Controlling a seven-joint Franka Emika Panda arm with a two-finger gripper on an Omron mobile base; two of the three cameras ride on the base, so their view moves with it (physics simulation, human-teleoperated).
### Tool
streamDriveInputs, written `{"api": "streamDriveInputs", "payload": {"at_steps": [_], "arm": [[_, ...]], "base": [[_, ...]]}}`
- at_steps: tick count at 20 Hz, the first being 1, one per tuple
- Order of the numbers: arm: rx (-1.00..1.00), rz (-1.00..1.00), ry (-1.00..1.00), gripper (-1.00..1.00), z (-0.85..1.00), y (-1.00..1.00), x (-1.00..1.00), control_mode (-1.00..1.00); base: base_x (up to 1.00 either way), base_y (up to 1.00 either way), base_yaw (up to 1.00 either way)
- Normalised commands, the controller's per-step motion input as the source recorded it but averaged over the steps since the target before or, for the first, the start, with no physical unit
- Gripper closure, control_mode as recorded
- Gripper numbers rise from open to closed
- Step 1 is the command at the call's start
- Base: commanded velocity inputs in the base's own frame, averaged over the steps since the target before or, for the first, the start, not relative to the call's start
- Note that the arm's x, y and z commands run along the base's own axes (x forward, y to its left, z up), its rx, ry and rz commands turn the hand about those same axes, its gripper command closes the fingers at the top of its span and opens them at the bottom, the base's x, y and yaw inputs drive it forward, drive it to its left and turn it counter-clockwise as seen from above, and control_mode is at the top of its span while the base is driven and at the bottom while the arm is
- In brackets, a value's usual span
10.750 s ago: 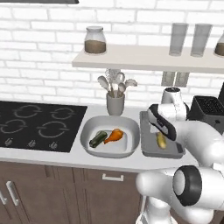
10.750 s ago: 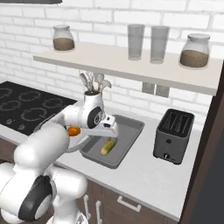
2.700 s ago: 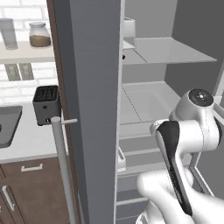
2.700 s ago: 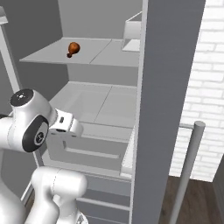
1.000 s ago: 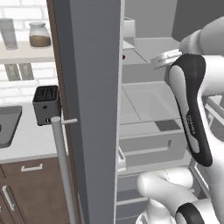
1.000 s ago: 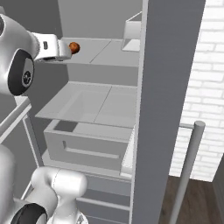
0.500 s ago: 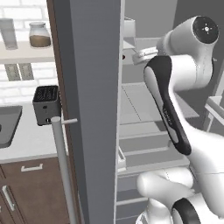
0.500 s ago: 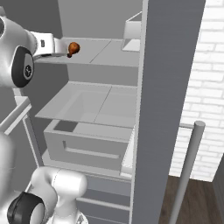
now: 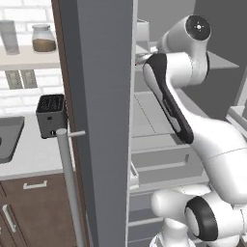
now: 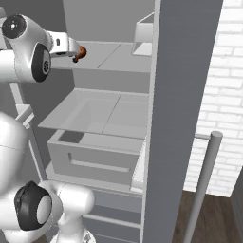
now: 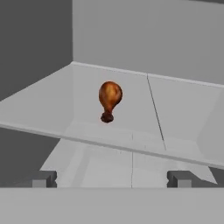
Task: Place one cucumber and one chicken drumstick in each tupperware on the nearby counter, to pack two identical lunches.
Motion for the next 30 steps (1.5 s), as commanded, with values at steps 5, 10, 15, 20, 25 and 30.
{"api": "streamDriveInputs", "payload": {"at_steps": [5, 10, 15, 20, 25, 30], "arm": [[0.02, 0.0, 0.0, -1.0, -0.22, 0.21, 0.73, -1.0], [0.0, 0.0, 0.07, -1.0, -0.16, 0.16, 0.86, -1.0], [0.0, 0.0, 0.07, -1.0, 0.0, 0.0, 0.62, -1.0], [0.0, 0.0, 0.08, -1.0, -0.02, 0.07, 0.65, -1.0], [0.0, 0.0, 0.07, -1.0, -0.19, 0.13, 0.35, -1.0], [0.0, 0.0, 0.01, -1.0, -0.24, 0.07, 0.34, -1.0]], "base": [[0.0, 0.0, 0.0], [0.0, 0.0, 0.0], [0.0, 0.0, 0.0], [0.0, 0.0, 0.0], [0.0, 0.0, 0.0], [0.0, 0.0, 0.0]]}}
